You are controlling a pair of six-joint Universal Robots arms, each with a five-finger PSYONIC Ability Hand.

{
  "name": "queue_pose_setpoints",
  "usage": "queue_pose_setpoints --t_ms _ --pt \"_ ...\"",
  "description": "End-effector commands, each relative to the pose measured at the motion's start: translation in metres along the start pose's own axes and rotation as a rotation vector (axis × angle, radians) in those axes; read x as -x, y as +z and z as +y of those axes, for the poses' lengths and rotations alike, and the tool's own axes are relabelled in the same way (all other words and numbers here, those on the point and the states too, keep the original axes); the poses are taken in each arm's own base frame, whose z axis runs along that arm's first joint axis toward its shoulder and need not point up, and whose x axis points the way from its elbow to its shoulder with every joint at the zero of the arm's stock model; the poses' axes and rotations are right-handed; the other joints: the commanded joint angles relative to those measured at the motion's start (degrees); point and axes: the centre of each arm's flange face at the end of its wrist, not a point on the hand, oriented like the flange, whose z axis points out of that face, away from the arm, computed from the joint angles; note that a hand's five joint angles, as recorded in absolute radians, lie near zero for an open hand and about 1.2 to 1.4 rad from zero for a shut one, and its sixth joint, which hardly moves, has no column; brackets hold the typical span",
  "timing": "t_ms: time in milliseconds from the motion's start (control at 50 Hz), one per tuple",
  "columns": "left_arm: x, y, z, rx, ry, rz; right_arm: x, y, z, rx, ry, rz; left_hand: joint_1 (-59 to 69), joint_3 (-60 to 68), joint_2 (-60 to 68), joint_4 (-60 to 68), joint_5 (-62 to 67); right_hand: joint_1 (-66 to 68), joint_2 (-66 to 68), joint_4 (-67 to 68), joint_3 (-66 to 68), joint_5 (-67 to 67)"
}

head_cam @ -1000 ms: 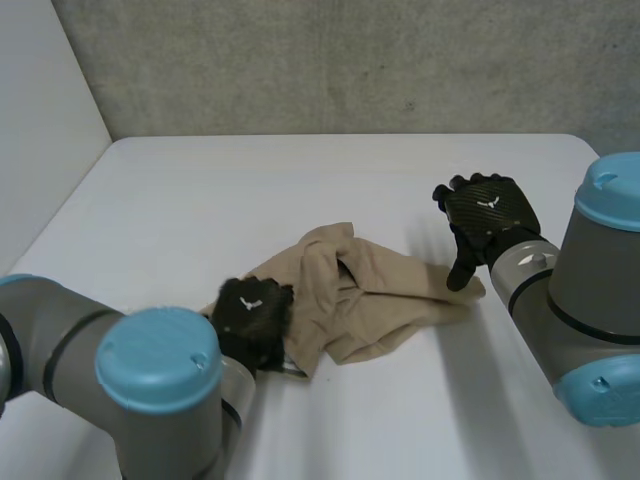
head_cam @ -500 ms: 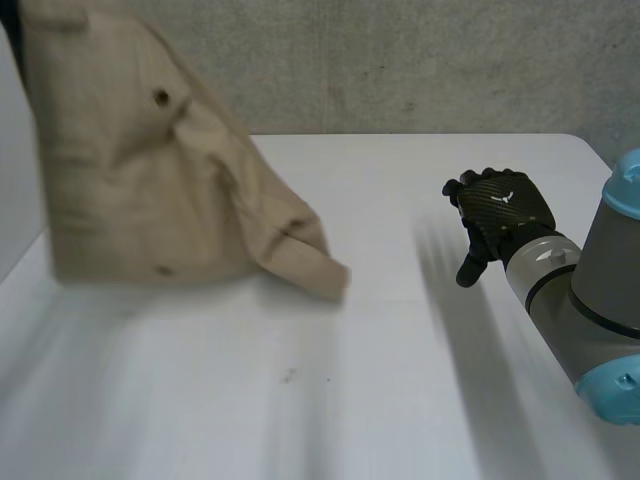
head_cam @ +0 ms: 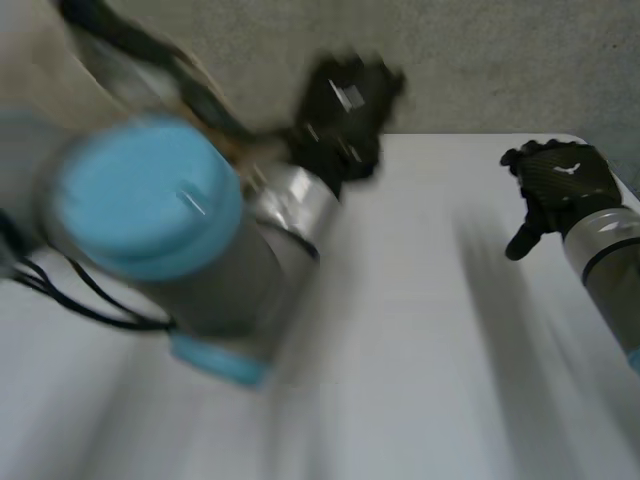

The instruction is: Fold the shorts.

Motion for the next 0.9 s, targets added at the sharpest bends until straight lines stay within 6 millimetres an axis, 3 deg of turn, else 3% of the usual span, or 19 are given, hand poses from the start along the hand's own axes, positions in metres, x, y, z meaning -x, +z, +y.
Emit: queue_pose_setpoints --t_ms 20,40,60,80,100,140,180,200,220,280,300,360,460,600,780,900 --pt "-0.082 -0.069 0.056 0.208 0.001 0.251 -0.015 0.007 -0.001 -0.008 0.004 0.025 14.17 11.71 11.32 11.27 15.32 -1.4 -2.29 -3.17 -2.16 -3.52" --pt "-0.091 -0.082 0.058 0.225 0.004 0.298 -0.014 0.007 -0.001 -0.011 0.001 0.019 -0.46 -2.92 -3.31 -3.36 0.69 -1.4 -2.29 -3.17 -2.16 -3.52" --pt "-0.097 -0.09 0.056 0.226 0.003 0.332 -0.014 0.007 -0.001 -0.009 -0.002 0.017 -26.25 -28.71 -29.1 -29.16 -25.1 -1.4 -2.29 -3.17 -2.16 -3.52" --pt "-0.098 -0.09 0.056 0.226 0.003 0.333 -0.014 0.007 0.0 -0.007 -0.003 0.016 -26.51 -28.97 -29.36 -29.41 -25.36 -1.4 -2.29 -3.17 -2.16 -3.52" --pt "-0.1 -0.095 0.042 0.196 0.001 0.351 -0.013 0.007 0.001 -0.003 -0.003 0.015 -43.5 -45.96 -46.35 -46.4 -42.35 -1.4 -2.29 -3.17 -2.16 -3.52" --pt "-0.098 -0.094 0.032 0.172 -0.002 0.345 -0.013 0.008 0.003 0.007 -0.001 0.012 -43.5 -45.96 -46.36 -46.41 -42.35 -1.4 -2.29 -3.17 -2.16 -3.52" --pt "-0.084 -0.086 0.004 0.096 -0.007 0.306 -0.012 0.008 0.004 0.011 0.002 0.008 -43.5 -45.96 -46.35 -46.4 -42.35 -1.4 -2.29 -3.17 -2.16 -3.52" --pt "-0.084 -0.086 0.004 0.096 -0.007 0.306 -0.009 0.007 0.006 0.015 0.001 -0.005 -43.5 -45.96 -46.35 -46.4 -42.35 -1.4 -2.29 -3.17 -2.16 -3.52" --pt "-0.059 -0.071 -0.016 0.04 -0.006 0.234 -0.008 0.007 0.006 0.014 0.001 -0.011 -43.67 -46.13 -46.52 -46.57 -42.52 -1.4 -2.29 -3.17 -2.16 -3.52" --pt "-0.032 -0.059 -0.029 0.002 -0.001 0.158 -0.004 0.005 0.008 0.019 -0.008 -0.038 -43.84 -46.3 -46.69 -46.74 -42.69 -1.4 -2.29 -3.17 -2.16 -3.52" --pt "-0.013 -0.052 -0.036 -0.016 0.003 0.11 -0.002 0.004 0.008 0.02 -0.008 -0.045 -43.84 -46.3 -46.69 -46.74 -42.69 -1.4 -2.29 -3.17 -2.16 -3.52" --pt "0.014 -0.046 -0.039 -0.023 0.017 0.041 0.01 -0.003 0.009 0.035 -0.011 -0.099 -43.84 -46.3 -46.69 -46.74 -42.69 -1.4 -2.29 -3.17 -2.16 -3.52" --pt "0.06 -0.042 -0.016 0.063 0.053 -0.065 0.029 -0.016 0.006 0.047 -0.013 -0.182 -43.5 -45.96 -46.35 -46.4 -42.35 -1.4 -2.29 -3.17 -2.16 -3.52" --pt "0.102 -0.057 0.028 0.284 0.072 -0.146 0.066 -0.038 0.008 0.054 -0.022 -0.346 -43.0 -45.46 -45.85 -45.9 -41.85 -1.4 -2.29 -3.17 -2.16 -3.52" --pt "0.127 -0.081 0.052 0.419 0.065 -0.208 0.108 -0.058 0.041 0.151 -0.053 -0.497 -44.18 -46.63 -47.03 -47.08 -43.02 -0.32 -1.2 -2.08 -1.07 -2.43" --pt "0.132 -0.091 0.055 0.441 0.061 -0.232 0.115 -0.06 0.065 0.201 -0.078 -0.485 -46.02 -48.48 -48.87 -48.92 -44.87 9.58 8.69 7.81 8.82 7.46"
